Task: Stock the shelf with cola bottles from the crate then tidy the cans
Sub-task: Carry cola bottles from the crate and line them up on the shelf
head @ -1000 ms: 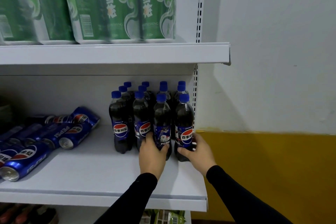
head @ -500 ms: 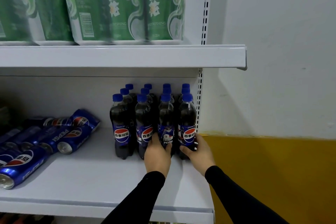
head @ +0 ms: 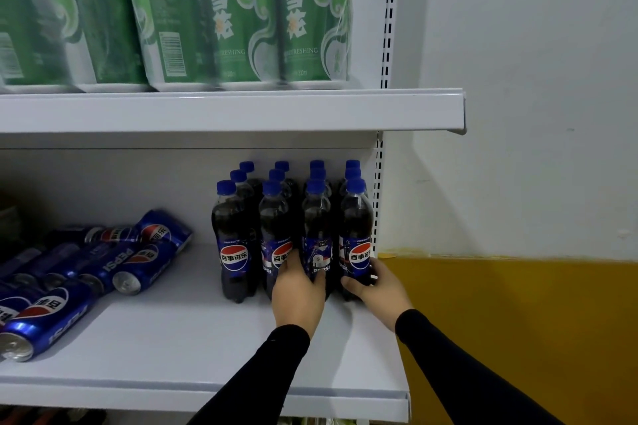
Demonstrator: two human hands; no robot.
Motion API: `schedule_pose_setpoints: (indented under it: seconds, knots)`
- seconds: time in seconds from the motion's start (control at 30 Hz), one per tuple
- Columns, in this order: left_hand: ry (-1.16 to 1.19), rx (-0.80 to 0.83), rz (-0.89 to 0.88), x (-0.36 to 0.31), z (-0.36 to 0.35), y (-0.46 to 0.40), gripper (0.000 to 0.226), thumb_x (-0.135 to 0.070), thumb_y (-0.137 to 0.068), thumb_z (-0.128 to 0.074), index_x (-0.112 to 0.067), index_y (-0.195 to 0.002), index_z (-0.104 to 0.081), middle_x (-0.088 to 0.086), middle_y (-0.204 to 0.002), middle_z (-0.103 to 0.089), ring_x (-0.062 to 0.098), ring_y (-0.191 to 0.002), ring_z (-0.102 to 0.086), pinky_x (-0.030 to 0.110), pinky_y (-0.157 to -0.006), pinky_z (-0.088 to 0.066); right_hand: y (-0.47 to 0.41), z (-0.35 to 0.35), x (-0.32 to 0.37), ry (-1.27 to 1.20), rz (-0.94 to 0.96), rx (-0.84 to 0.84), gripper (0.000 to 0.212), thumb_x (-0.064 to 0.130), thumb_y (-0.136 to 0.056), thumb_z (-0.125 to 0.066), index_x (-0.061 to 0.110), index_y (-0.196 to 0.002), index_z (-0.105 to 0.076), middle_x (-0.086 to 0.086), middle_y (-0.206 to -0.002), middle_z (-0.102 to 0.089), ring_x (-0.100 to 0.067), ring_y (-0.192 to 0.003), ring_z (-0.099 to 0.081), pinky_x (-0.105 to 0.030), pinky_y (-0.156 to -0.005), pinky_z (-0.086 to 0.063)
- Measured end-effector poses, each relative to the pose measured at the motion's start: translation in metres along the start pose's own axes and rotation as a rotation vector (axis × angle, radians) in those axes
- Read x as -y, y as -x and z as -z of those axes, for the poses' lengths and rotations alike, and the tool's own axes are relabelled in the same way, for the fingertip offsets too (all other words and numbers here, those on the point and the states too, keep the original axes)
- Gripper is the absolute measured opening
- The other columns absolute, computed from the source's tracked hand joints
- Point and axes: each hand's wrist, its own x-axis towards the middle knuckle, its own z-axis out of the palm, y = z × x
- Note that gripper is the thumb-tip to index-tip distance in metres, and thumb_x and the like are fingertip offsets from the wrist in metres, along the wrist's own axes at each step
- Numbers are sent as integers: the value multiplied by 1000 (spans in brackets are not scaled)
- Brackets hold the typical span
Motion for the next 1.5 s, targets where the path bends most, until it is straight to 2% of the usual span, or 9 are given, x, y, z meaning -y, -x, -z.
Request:
schedule_pose_setpoints:
  seconds: [0.13, 0.33, 0.43, 0.63, 0.77, 1.1, 1.27, 1.4, 1.5]
  knots:
    - [120, 9, -17, -25, 24, 0, 29, -24, -89, -64, -16, -117, -58, 0, -98, -67, 20, -82, -64, 34, -75, -55, 6, 13, 7, 18, -2, -79, 67, 47, -85, -69, 22, -141, -44, 1, -138, -53, -19, -122, -53, -29, -94, -44]
    - [522, 242, -63, -81, 40, 7, 19, -22, -96, -57, -23, -115, -59, -11, -103, -64, 2, -96, -59, 13, -77, -43, 28, 55, 30, -116, 65, -267, 48, 45, -93, -58, 21, -134, -50, 2, -130, -57, -13, -115, -55, -31, -97, -45]
    - [668, 375, -68, -110, 30, 13, 19, -25, -98, -55, -23, -116, -60, -7, -110, -64, 7, -105, -60, 22, -89, -47, 49, 87, 37, -203, 80, -336, 43, 45, -94, -55, 24, -131, -52, 3, -130, -59, -15, -120, -57, -42, -106, -45]
    - [795, 681, -145, -160, -15, 46, 28, -30, -99, -51, -22, -125, -58, -5, -126, -59, 11, -119, -54, 23, -95, -39, 137, 156, 48, -245, 104, -588, 27, 32, -99, -51, 23, -124, -52, 3, -121, -61, -12, -113, -60, -31, -99, -48]
    - [832, 897, -190, -193, -44, 89, 35, -31, -100, -50, -18, -132, -56, -4, -132, -57, 11, -123, -53, 24, -97, -38, 209, 204, 44, -173, 70, -779, 44, 40, -96, -52, 19, -135, -50, 2, -130, -58, -10, -115, -60, -31, -97, -49]
    - [783, 1319, -423, -296, -100, 289, 41, -37, -102, -45, -19, -137, -53, -4, -139, -54, 14, -128, -50, 33, -110, -38, 442, 303, 10, -93, -60, -1278, 39, 40, -99, -50, 23, -133, -49, 6, -129, -57, -7, -114, -59, -30, -96, -50]
    - [759, 1487, -452, -350, -126, 403, 41, -39, -102, -45, -21, -139, -51, -4, -139, -53, 14, -127, -50, 30, -104, -39, 549, 362, -19, -70, -131, -1439, 37, 41, -98, -51, 23, -130, -52, 5, -126, -59, -10, -113, -60, -35, -98, -50]
    - [706, 1625, -464, -391, -151, 491, 49, -46, -99, -47, -22, -141, -50, -1, -145, -49, 19, -133, -46, 45, -114, -35, 629, 410, -43, -85, -194, -1522, 35, 43, -97, -52, 25, -127, -52, 4, -127, -59, -11, -113, -60, -31, -94, -50]
    - [644, 1701, -514, -418, -173, 558, 49, -48, -100, -44, -24, -142, -48, -4, -147, -47, 16, -135, -43, 45, -114, -33, 682, 444, -66, -127, -263, -1566, 30, 43, -97, -53, 27, -122, -52, 4, -127, -58, -12, -113, -60, -33, -95, -50]
